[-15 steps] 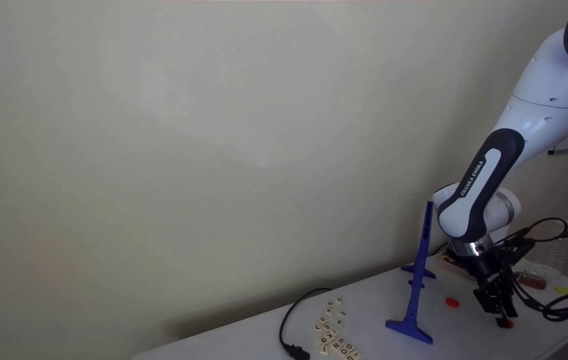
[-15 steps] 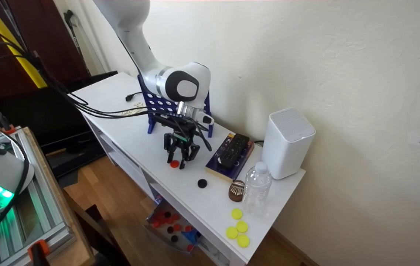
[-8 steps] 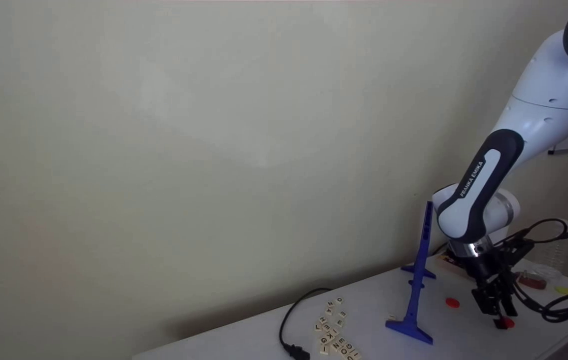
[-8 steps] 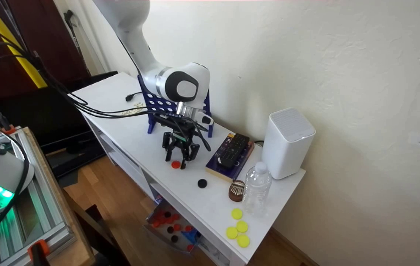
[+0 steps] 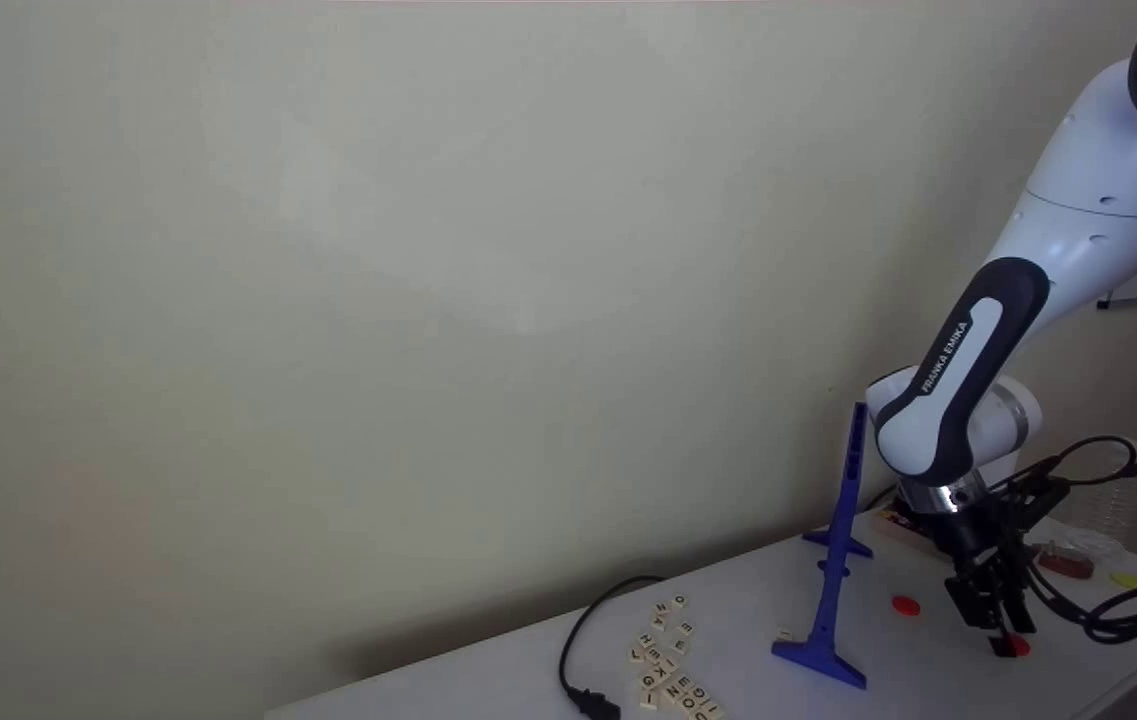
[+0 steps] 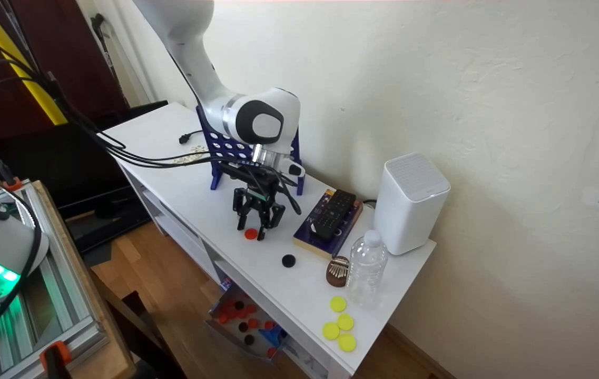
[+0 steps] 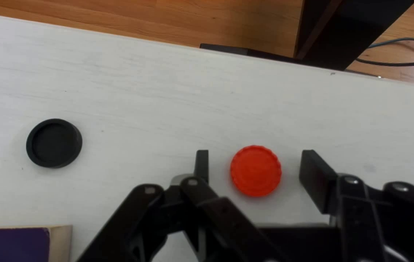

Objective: Put the orange circle inside the blue object

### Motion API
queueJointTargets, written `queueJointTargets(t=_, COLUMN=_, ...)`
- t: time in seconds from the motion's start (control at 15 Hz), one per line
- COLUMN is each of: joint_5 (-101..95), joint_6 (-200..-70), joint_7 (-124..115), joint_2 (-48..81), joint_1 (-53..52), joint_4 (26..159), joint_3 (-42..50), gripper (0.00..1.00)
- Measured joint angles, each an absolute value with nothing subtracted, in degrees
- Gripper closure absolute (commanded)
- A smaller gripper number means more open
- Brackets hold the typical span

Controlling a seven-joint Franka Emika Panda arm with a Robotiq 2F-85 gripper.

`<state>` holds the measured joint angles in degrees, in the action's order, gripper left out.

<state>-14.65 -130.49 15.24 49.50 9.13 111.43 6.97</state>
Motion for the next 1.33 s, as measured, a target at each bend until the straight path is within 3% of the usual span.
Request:
queueJointTargets(t=1.13, joint_5=-14.65, joint_6=-130.76, joint_7=15.22, joint_2=49.17, joint_1=9.70, joint_4=111.38, joint_3=6.95, gripper=0.49)
queueJointTargets(t=1.33, joint_5=-14.65, joint_6=-130.76, joint_7=15.22, joint_2=49.17, joint_1=9.71, joint_4=111.38, joint_3=6.94, gripper=0.55)
